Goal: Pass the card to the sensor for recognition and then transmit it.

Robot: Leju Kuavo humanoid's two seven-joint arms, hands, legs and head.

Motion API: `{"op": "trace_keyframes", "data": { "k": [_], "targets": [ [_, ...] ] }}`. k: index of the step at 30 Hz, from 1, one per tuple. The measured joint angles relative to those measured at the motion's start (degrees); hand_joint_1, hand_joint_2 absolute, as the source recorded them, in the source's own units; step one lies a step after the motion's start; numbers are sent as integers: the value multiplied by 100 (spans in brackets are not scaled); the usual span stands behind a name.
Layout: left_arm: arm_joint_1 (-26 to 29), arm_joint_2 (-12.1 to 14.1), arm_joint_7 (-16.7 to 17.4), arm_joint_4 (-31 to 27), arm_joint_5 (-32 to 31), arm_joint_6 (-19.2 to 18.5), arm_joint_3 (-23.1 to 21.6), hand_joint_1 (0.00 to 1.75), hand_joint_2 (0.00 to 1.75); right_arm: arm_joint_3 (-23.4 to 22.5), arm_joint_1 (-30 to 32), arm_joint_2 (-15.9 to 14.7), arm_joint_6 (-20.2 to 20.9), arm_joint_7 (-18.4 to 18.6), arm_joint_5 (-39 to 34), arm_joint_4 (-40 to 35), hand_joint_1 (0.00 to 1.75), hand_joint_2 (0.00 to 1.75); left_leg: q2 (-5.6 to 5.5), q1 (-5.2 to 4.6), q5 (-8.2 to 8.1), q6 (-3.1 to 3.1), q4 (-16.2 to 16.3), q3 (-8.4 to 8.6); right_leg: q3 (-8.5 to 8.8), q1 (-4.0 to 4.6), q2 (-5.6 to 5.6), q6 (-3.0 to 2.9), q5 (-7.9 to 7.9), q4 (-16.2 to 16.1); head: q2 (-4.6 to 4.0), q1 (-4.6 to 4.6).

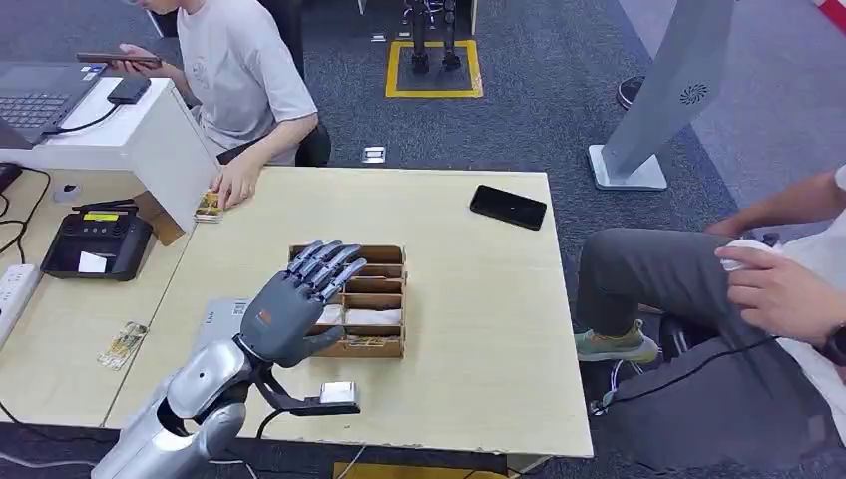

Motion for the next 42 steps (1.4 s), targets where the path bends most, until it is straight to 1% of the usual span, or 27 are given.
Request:
{"op": "trace_keyframes", "data": {
  "k": [26, 27, 28, 29, 30, 32, 34, 42],
  "targets": [
    [-3, 11, 0, 0, 0, 4, -46, 0, 175, 0, 0, -2, 0, 0, 0, 0, 0, 0, 0, 1, 0, 0, 0, 0, 0, 1, 0, 0, 0, 0, 0, 0],
    [-2, 11, 167, 9, -132, 18, -48, 0, 175, 0, 0, -2, -11, -7, 7, 0, 0, 0, 0, 1, 0, 0, 0, -1, 0, 1, 0, 0, 0, 0, 0, 2],
    [-7, -9, 570, 81, -401, 88, -35, 0, 175, 0, -1, -2, -37, -26, 11, -2, 0, 0, 0, 0, 0, 0, 0, 0, 0, 1, 0, 0, 0, 0, 0, 0],
    [-33, -48, 939, 296, -639, 254, 42, 0, 175, 0, -1, 0, -61, -35, 26, -2, 0, 0, 0, 1, 0, 0, -1, 0, 0, 1, 0, 0, 0, 0, 0, 2],
    [-55, -85, 1071, 491, -693, 381, 159, 0, 175, 0, -2, 0, -83, -35, 28, -2, 0, 0, 1, 2, 0, 0, 0, 0, 0, 1, 1, -1, 0, 0, 0, 0],
    [-80, -129, 1086, 766, -739, 542, 317, 0, 175, 0, 2, 0, -103, -35, 28, -2, 0, 0, 0, 2, 1, 0, 0, 2, 0, 2, 0, -1, 0, 0, 0, -2],
    [-88, -168, 1084, 950, -787, 577, 419, 0, 175, 0, -1, 0, -107, -44, 28, -2, 0, 0, -1, 2, 1, -1, 0, 1, 1, 2, -3, -1, 0, 0, 0, 0],
    [-88, -289, 1080, 1211, -841, 577, 531, 0, 175, 0, -4, 0, -107, -63, 26, -2, 0, 0, -2, 0, 0, 0, 0, -1, 1, 0, -2, 0, 0, 0, 0, 4]
  ]
}}
